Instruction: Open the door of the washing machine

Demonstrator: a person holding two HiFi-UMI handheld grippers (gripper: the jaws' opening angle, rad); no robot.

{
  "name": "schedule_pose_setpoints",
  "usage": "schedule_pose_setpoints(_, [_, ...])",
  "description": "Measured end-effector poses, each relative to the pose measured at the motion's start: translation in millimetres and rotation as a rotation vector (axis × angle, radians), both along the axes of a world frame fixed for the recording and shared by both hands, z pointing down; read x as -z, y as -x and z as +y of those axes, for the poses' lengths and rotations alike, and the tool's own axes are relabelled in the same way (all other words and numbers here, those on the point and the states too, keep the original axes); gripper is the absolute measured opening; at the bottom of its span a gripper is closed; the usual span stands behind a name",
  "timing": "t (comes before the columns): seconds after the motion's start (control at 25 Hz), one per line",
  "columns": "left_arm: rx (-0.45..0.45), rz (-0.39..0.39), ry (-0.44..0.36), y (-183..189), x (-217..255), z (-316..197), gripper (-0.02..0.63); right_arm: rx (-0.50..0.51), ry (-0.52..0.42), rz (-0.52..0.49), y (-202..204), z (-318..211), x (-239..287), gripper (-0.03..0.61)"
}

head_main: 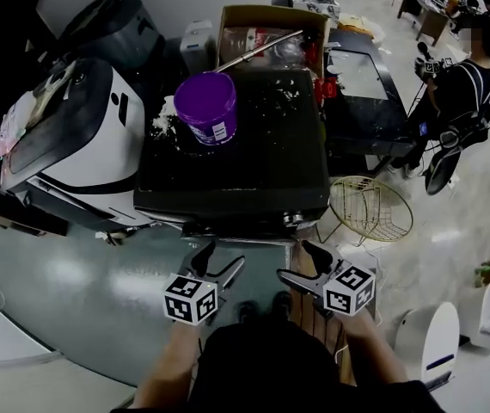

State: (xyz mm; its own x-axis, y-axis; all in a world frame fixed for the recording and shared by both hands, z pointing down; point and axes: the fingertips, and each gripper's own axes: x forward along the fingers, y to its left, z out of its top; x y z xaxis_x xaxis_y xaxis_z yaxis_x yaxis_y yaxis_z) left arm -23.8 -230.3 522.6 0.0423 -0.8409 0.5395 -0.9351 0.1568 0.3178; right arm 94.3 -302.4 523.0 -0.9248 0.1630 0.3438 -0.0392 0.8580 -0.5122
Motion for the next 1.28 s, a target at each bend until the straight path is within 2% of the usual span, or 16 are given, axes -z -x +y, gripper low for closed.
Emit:
schedule_pose_setpoints(0.4, [0.013,0.022,-0.025,2,-31,29,0.331,0.012,-0.001,0.069,11,56,-39,0.426])
schedule_pose_setpoints(0.56, [0.025,0.056,0.011,2,-54,49,0.327,-0.006,0.024,0.108,11,67,-61,0.422])
schedule_pose_setpoints(0.84, [0.084,0.078,0.104,28,-111,49,0.325,0.010,-0.021,0.180,22,41,-100,0.413])
schedule_pose_setpoints(1.0, [0.088,0.078,0.136,38,-142,33,0.325,0.023,-0.040,0.222,40,21,-136,0.399])
schedule_pose_setpoints(1.16, [0.098,0.079,0.152,38,-162,18,0.325,0.072,-0.064,0.279,42,11,-167,0.396])
schedule_pose_setpoints(1.28, [0.107,0.071,0.168,42,-173,12,0.325,0.064,-0.103,0.319,43,-2,-191,0.393])
